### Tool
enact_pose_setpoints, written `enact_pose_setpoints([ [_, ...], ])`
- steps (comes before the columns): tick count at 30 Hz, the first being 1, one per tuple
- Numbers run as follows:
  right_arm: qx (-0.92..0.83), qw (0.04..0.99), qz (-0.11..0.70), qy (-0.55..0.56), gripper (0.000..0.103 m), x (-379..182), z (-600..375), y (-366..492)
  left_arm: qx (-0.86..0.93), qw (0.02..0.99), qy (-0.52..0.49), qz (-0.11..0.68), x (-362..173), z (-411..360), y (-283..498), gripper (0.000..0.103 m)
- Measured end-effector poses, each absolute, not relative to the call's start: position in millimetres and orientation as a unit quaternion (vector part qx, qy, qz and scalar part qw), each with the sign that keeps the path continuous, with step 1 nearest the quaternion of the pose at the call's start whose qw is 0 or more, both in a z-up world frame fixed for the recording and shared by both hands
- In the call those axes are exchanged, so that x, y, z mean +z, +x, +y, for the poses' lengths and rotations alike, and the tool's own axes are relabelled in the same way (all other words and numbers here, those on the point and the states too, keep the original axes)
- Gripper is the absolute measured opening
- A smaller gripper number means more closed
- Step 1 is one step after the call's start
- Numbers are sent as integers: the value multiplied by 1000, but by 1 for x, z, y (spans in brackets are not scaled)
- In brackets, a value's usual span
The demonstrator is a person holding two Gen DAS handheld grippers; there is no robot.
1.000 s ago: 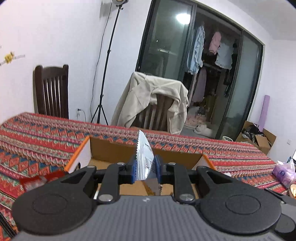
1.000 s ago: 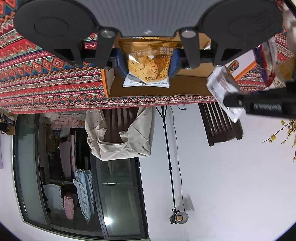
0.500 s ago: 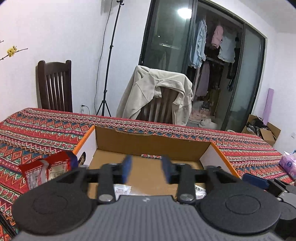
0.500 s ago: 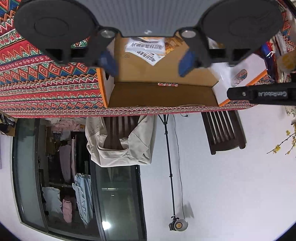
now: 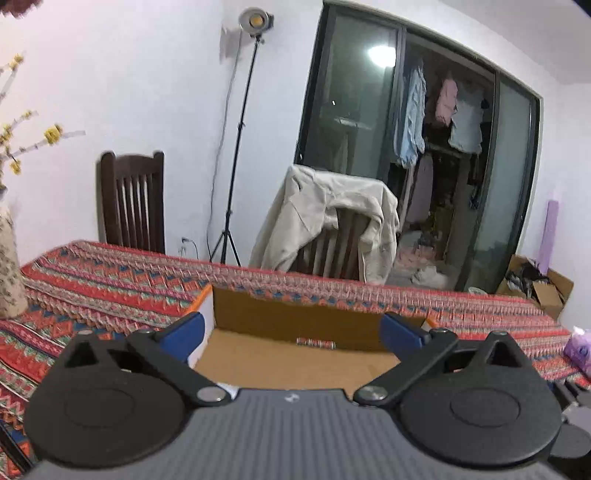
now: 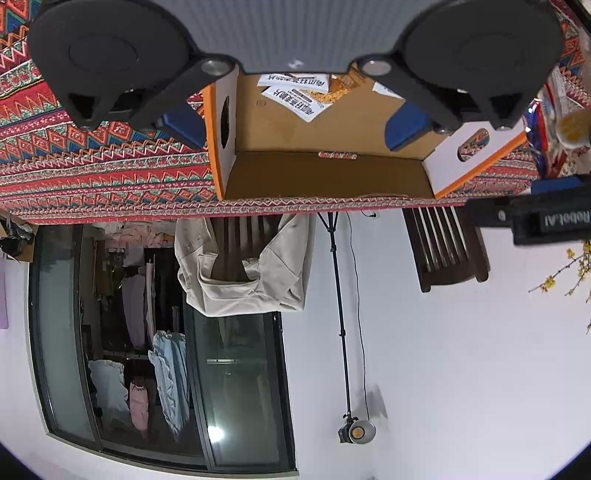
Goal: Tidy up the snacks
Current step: 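Move both tools back to the pile, left tool toward a red-white chip bag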
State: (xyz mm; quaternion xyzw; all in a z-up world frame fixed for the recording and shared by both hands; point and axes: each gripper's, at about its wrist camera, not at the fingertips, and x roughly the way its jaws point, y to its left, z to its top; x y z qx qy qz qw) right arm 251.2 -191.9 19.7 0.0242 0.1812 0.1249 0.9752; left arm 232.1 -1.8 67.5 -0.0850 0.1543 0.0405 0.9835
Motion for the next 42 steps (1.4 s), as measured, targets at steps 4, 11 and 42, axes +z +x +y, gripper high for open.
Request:
enact_pose_setpoints([
  [4, 123, 976, 177, 17, 103, 35, -196, 231, 33, 986, -94, 136, 88, -1, 207, 103],
  [11, 137, 976, 171, -5, 103, 48, -206, 183, 16, 984, -98, 147, 93, 12, 168, 103],
  [42, 122, 955, 268, -23, 103, -11, -228, 124, 41, 967, -95, 231, -16, 59, 104, 103],
])
